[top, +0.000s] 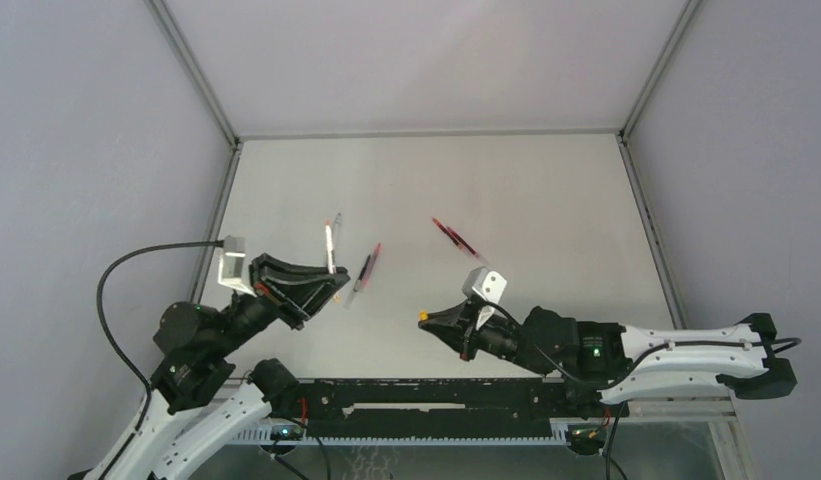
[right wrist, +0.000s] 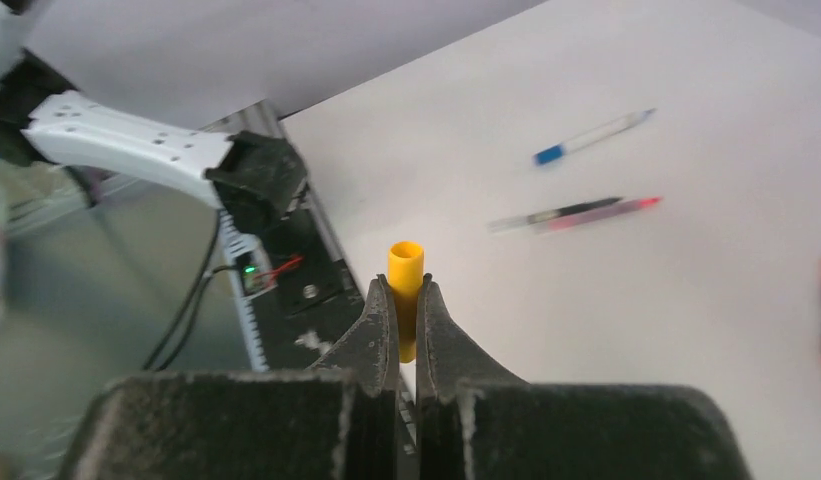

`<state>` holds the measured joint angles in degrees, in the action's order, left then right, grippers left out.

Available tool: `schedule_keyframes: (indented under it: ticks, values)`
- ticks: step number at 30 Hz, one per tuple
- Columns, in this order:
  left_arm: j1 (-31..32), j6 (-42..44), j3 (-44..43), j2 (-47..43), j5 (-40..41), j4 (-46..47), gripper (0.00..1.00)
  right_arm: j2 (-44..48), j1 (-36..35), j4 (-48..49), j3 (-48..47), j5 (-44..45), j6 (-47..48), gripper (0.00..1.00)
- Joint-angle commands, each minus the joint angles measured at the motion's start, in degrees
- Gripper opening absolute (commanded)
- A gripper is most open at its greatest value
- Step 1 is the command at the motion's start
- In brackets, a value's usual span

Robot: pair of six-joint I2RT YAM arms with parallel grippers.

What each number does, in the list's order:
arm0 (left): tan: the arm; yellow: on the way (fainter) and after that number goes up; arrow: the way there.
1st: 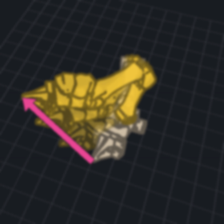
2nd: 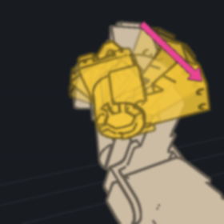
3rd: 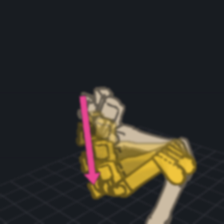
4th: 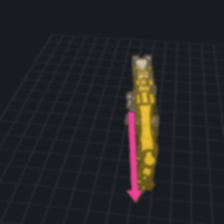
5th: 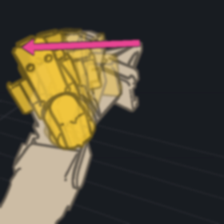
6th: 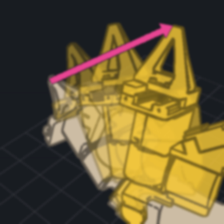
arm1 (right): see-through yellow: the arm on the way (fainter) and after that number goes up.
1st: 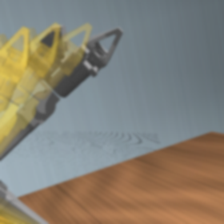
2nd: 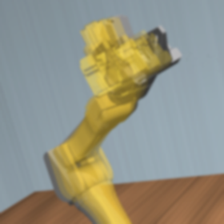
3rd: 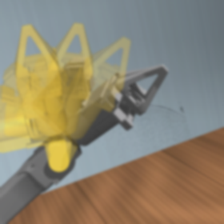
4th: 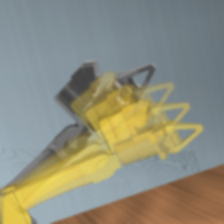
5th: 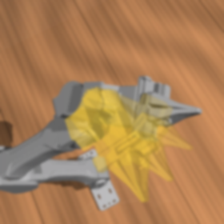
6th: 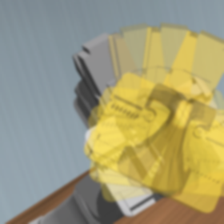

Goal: Insert the pens into the pen caps
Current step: Remove the pen cap from the pen, then insert the pen cap onto the pen.

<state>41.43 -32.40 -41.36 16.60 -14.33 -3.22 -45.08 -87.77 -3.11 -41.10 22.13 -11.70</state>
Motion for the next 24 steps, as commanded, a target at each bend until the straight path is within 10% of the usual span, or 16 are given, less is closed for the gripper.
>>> schedule_keyframes:
  ticks: [1,24]
  values:
    - [-0.3,7.4,-3.5,3.4,-7.7,-15.5,0.00,4.2,0.2,0.5,-1.3,8.2,18.5,0.00]
    - [0.1,9.3,-2.8,12.1,-21.3,-29.6,0.00,12.0,7.5,-12.6,-1.3,2.2,101.2,0.00]
